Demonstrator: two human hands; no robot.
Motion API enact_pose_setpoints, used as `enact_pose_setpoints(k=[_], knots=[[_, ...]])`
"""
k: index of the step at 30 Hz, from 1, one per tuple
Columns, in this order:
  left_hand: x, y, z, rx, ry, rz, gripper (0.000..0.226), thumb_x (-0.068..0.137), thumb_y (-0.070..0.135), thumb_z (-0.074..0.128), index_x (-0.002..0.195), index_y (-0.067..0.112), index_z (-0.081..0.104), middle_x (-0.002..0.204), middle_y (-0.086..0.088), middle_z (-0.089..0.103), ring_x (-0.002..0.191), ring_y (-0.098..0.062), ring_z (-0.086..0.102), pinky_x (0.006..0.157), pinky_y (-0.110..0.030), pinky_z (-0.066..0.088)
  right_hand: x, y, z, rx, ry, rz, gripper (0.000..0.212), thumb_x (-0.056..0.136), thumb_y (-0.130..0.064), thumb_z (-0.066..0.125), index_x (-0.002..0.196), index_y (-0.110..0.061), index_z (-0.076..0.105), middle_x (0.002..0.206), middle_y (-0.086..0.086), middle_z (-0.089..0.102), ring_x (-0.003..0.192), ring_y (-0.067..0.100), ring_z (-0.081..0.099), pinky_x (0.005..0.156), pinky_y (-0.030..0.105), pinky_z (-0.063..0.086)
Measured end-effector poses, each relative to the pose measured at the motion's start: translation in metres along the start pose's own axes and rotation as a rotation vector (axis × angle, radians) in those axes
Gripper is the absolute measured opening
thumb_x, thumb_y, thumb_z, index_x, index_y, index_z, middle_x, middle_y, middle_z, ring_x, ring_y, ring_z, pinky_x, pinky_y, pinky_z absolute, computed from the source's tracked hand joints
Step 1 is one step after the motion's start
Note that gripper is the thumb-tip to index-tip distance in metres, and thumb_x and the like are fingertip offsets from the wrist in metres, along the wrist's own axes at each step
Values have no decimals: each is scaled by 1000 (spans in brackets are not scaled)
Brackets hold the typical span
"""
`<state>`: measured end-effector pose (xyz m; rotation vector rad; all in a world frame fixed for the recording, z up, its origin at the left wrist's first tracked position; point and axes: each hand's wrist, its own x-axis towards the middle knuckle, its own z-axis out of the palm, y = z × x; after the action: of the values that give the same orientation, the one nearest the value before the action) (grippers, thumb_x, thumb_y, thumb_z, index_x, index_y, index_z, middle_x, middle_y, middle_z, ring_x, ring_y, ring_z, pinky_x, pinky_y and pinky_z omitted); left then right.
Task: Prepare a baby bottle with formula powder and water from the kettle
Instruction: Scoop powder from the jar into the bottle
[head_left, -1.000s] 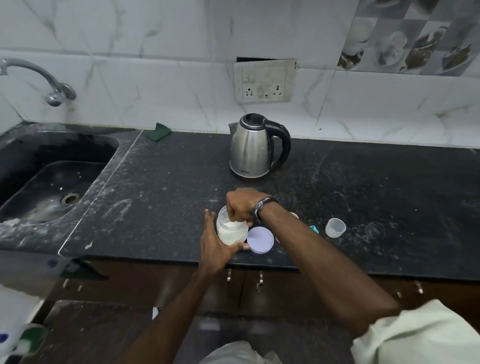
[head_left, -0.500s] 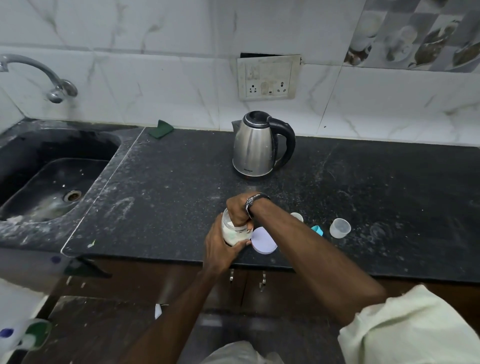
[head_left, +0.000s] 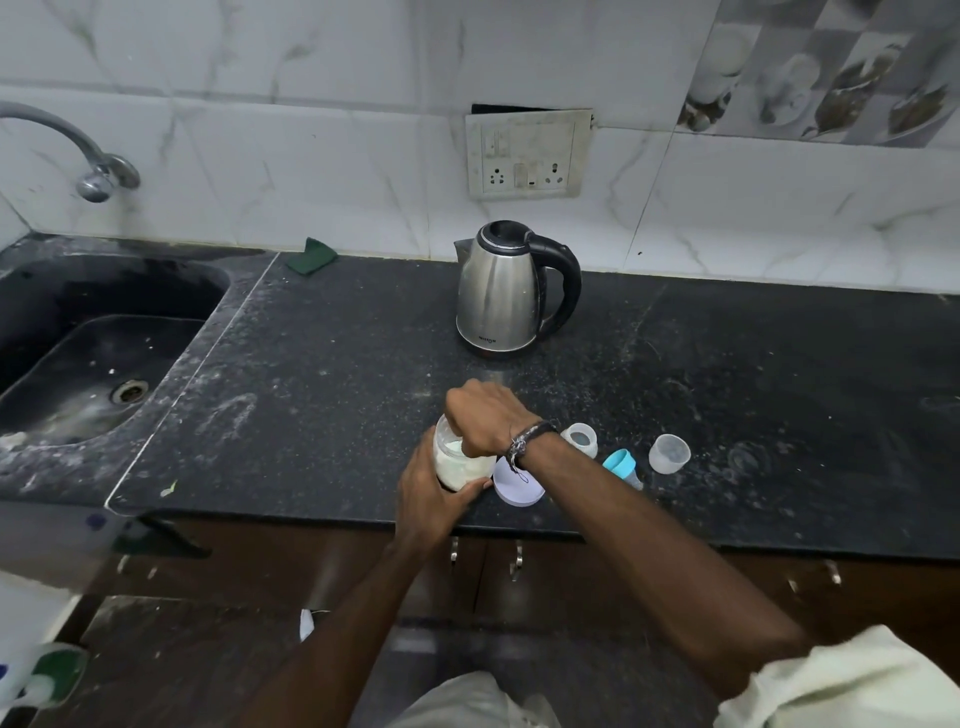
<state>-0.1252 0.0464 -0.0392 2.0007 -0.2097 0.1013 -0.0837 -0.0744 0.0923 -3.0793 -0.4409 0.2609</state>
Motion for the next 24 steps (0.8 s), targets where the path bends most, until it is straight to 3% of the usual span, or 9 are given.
enact_pose_setpoints(k=[11,17,24], knots=[[-2,5,-1,-11,4,1,92,63,46,87,142,32,42,132,11,61,119,-4,58,99,-37,51,-9,-2,5,67,33,2,15,76,-5,64,89,-13,68,97,14,70,87,35,66,65,33,44],[-4,9,-3,-34,11,6,91,61,53,85,140,34,44,130,17,60,117,0,57,99,-31,50,-14,5,-4,225,19,63,19,71,-3,60,69,-21,67,86,9,74,81,32,66,63,28,40],[-4,12,-3,-50,14,13,87,62,43,89,137,26,48,129,6,63,118,-12,60,98,-42,51,-19,16,-10,332,107,124,18,71,-3,67,74,-17,77,78,-2,75,79,22,69,71,29,52]])
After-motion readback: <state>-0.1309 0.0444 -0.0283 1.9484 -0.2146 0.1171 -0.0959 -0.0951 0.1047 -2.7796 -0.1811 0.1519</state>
